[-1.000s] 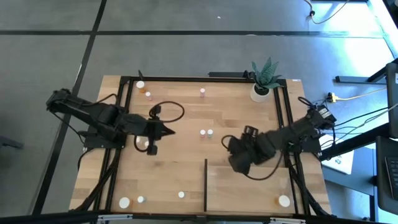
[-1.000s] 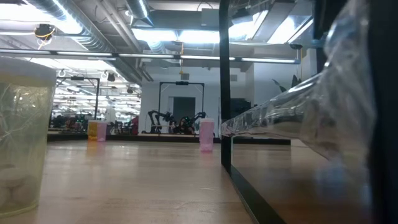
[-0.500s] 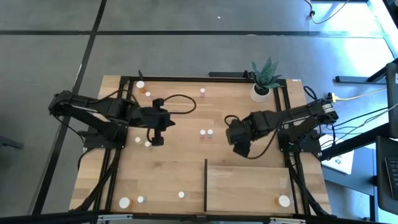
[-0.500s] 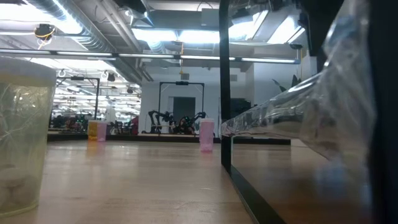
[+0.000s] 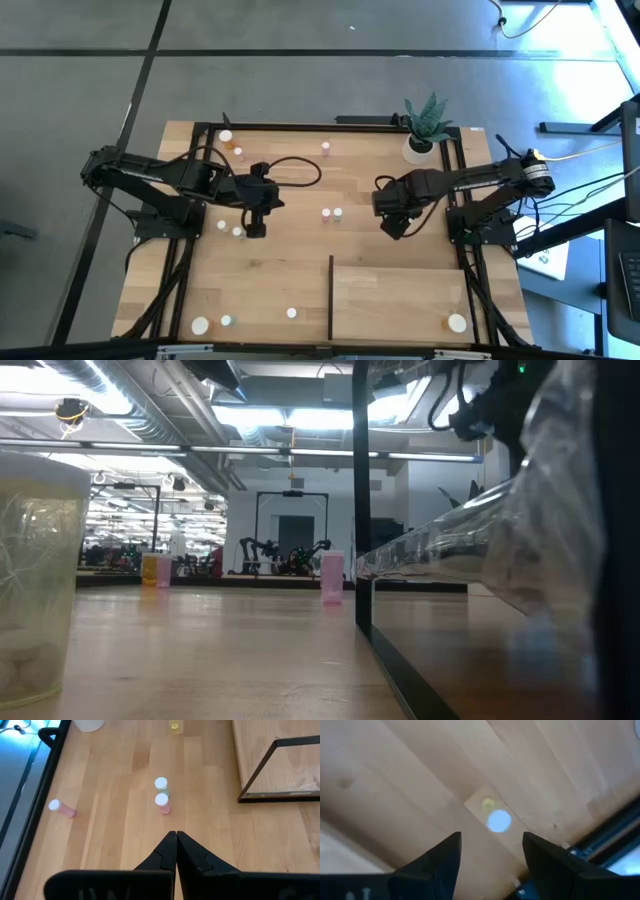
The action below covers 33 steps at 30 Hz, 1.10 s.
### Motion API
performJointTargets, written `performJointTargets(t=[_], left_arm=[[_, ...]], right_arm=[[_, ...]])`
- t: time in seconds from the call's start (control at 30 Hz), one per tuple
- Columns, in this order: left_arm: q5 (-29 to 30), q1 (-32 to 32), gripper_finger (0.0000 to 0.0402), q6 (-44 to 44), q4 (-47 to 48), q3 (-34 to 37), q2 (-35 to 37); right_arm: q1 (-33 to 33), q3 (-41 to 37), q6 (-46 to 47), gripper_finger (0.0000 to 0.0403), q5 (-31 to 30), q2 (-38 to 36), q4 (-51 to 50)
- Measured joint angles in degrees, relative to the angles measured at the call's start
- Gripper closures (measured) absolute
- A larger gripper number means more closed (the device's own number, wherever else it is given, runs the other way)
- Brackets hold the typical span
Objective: Pick and place medicine bottles onto shelf by color
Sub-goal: Put the middle right yellow pill bottle on the shelf
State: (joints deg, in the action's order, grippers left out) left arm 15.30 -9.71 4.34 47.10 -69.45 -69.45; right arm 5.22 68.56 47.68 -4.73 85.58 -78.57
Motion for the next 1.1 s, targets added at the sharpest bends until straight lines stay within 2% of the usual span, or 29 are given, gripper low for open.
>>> performJointTargets(t=[0.67, 1.1], left_arm=[[0.01, -1.57, 0.0401, -1.51, -0.02, 0.0, 0.0], [0.03, -1.56, 0.0401, -1.53, -0.03, 0.02, 0.02]], right_arm=[[-2.87, -11.66, -1.29, 0.019, 1.38, 0.02, 8.66], [-2.87, -12.68, -1.51, 0.0189, 1.42, 0.02, 10.25]])
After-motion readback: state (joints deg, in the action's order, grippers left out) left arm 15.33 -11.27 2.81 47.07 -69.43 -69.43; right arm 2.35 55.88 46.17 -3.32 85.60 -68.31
